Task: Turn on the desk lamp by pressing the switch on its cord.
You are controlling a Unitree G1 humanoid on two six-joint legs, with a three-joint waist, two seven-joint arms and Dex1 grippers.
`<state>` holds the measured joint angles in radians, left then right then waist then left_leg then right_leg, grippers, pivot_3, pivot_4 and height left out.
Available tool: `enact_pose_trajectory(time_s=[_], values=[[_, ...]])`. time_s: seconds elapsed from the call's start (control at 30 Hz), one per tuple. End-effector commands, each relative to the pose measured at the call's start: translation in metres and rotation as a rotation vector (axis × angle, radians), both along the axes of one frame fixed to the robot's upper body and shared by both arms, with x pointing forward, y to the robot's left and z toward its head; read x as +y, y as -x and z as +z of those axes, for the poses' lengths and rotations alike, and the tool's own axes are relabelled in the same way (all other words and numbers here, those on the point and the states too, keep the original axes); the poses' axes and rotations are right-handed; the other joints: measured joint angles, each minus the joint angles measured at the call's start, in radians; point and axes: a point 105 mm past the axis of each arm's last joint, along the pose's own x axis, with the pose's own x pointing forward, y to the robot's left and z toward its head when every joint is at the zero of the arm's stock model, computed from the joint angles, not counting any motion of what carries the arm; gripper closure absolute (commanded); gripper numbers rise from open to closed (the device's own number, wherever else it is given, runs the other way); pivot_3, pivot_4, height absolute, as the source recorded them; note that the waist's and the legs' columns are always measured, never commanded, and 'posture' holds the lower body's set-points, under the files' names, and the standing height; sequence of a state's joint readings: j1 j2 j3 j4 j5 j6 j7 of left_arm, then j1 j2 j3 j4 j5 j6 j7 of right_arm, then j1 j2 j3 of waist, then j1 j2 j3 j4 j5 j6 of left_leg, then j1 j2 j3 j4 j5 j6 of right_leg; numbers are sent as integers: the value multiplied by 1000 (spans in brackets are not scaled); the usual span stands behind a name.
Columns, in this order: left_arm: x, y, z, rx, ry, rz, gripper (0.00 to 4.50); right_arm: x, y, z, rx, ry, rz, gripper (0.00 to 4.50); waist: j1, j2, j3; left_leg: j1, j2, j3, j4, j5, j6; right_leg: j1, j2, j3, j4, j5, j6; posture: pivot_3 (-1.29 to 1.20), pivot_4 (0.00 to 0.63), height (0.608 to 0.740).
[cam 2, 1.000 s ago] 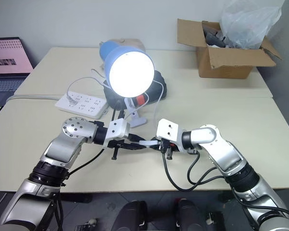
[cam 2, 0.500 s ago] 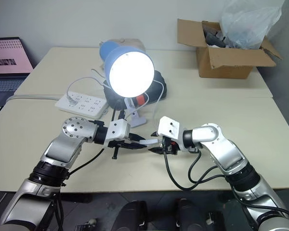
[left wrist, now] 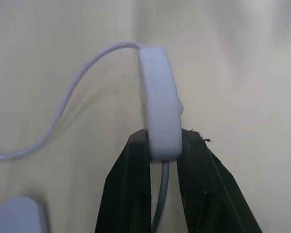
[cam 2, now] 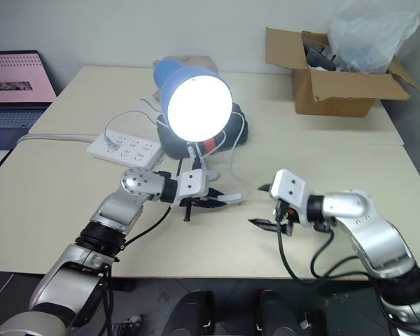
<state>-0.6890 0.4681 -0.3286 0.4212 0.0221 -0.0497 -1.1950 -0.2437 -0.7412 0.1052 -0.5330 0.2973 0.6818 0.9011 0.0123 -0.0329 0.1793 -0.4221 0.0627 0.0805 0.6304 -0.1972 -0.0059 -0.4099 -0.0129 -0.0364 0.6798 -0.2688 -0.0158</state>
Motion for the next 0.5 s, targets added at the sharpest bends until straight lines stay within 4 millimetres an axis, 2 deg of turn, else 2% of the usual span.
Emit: enact_pose_trajectory(time_s=[0.03,0.07,0.13,0.2,0.27,0.5], values=[[-10,-6,3,-46,5,-13,4080,-7,8,14,-72,-15,-58,257,-11,0,0,0,0,0,0,0,0,0,0,1,0,0,0,0,150,740],[-10,-7,0,-37,-2,-12,4080,-9,9,13,-71,-17,-80,257,-13,0,0,0,0,0,0,0,0,0,0,0,1,0,0,0,150,740],[-9,-8,-4,-25,-8,-7,3378,-12,11,10,-69,-18,-112,257,-16,0,0,1,0,-1,0,0,0,0,1,0,1,0,0,0,150,740],[-9,-6,-5,-7,-8,-23,3097,-14,12,9,-69,-15,-129,257,-17,0,0,2,0,-1,0,0,0,0,2,0,1,0,0,0,150,740],[-8,-4,-3,0,-3,-41,2596,-14,12,8,-67,-17,-139,257,-16,0,0,2,1,-1,0,0,0,1,3,0,1,0,0,0,150,740],[6,-3,25,-58,81,-13,1070,-15,9,7,-66,-10,-138,257,-16,0,0,1,1,-1,0,0,0,1,3,1,0,0,0,0,150,740]])
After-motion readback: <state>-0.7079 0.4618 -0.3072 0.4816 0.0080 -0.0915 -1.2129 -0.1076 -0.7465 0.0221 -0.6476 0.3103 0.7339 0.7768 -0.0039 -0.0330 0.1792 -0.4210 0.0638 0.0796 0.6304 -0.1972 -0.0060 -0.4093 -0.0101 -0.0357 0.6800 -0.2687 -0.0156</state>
